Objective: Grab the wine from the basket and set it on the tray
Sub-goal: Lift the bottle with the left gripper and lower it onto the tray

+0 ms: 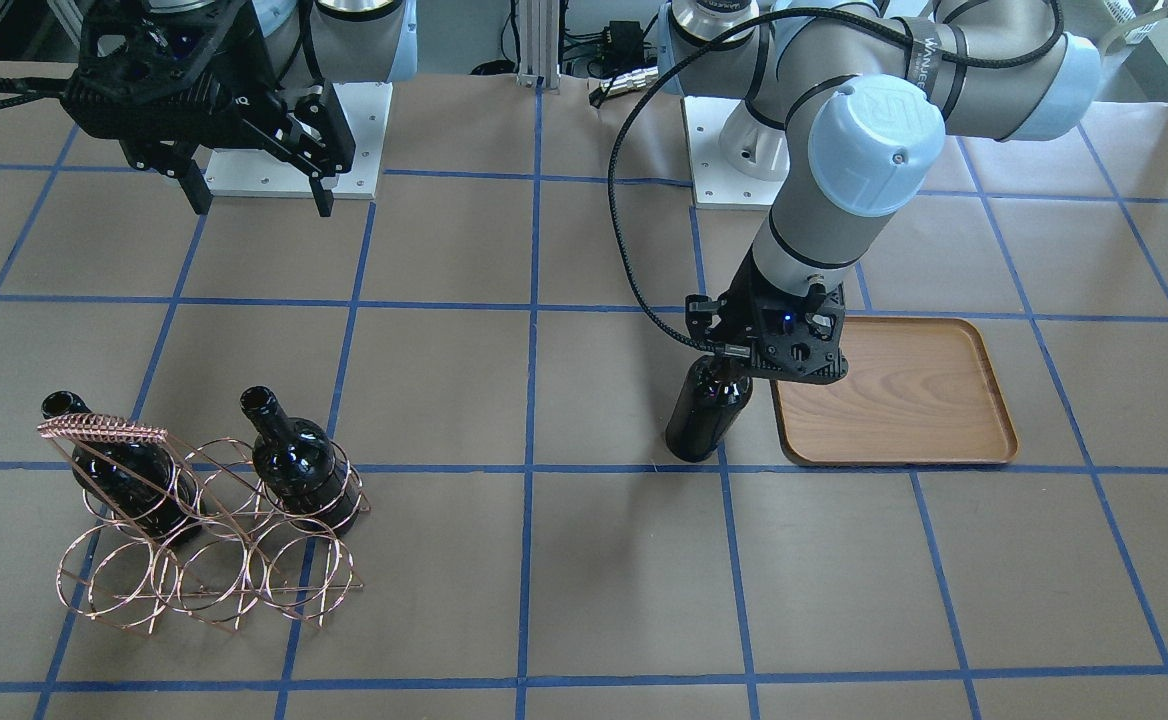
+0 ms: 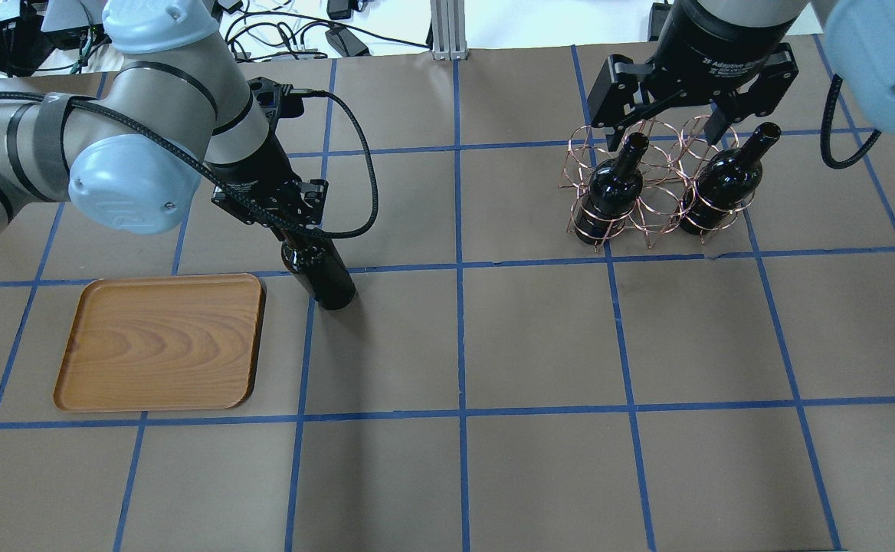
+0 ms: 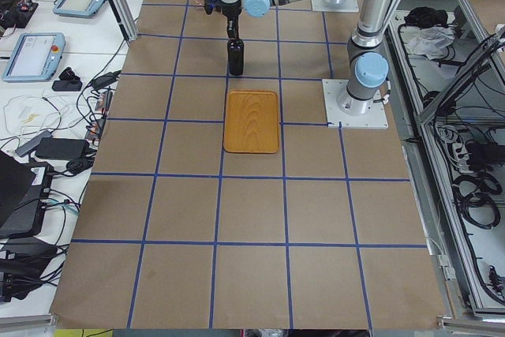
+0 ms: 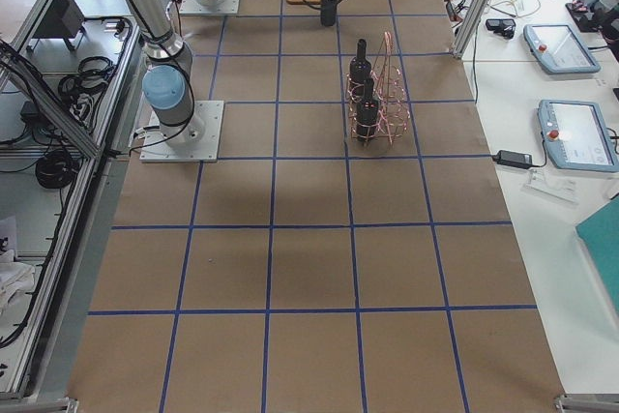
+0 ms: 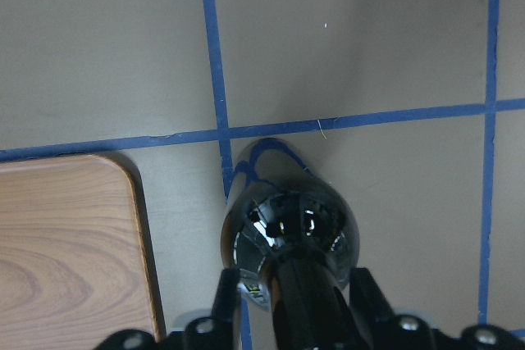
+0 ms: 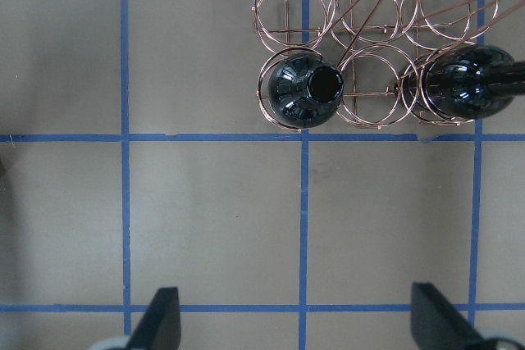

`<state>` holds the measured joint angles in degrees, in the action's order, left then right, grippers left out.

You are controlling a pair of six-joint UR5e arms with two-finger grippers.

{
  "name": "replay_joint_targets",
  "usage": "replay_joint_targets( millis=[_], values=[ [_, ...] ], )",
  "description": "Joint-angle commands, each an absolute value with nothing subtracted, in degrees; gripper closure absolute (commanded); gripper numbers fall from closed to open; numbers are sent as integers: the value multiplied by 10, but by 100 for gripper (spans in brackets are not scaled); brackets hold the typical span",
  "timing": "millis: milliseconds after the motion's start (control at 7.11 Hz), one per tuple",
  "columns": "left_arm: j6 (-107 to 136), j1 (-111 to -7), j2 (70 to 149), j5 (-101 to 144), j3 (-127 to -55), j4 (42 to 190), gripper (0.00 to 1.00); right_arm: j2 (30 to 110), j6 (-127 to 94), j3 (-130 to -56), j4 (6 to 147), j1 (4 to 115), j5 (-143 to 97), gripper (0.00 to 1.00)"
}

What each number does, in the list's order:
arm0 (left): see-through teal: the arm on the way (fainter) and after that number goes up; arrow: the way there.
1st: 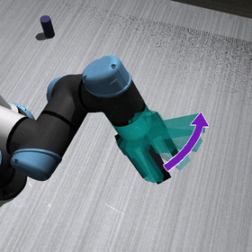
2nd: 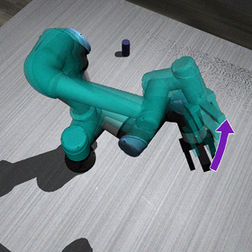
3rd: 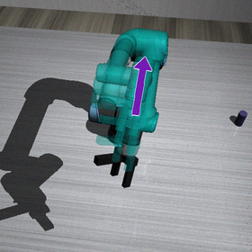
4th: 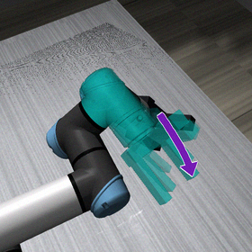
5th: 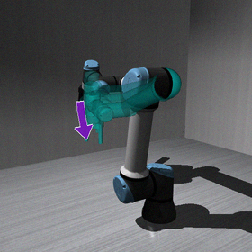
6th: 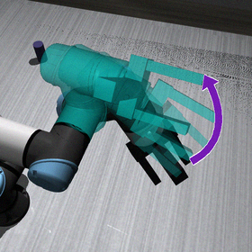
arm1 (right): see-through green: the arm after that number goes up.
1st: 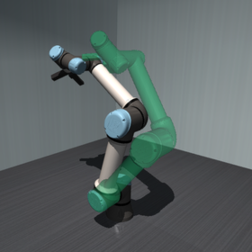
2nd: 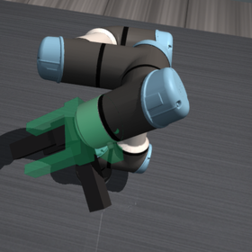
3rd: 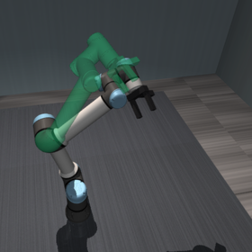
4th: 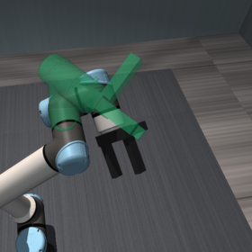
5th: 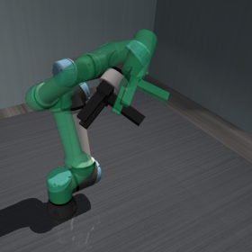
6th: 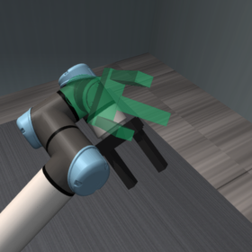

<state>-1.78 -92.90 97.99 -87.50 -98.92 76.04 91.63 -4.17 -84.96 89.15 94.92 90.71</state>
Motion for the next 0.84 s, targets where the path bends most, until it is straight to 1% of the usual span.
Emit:
replay_joint_targets(
  millis=[0,422,704],
  values=[
    [-18,-929,980,-888,-988,762,100,916,-40,-850,891,949,904,0],
    [-38,-916,965,-916,-963,778,100,917,-40,-850,888,948,909,0],
    [-124,-856,951,-939,-915,842,100,918,-40,-850,886,948,911,0]
  ],
)
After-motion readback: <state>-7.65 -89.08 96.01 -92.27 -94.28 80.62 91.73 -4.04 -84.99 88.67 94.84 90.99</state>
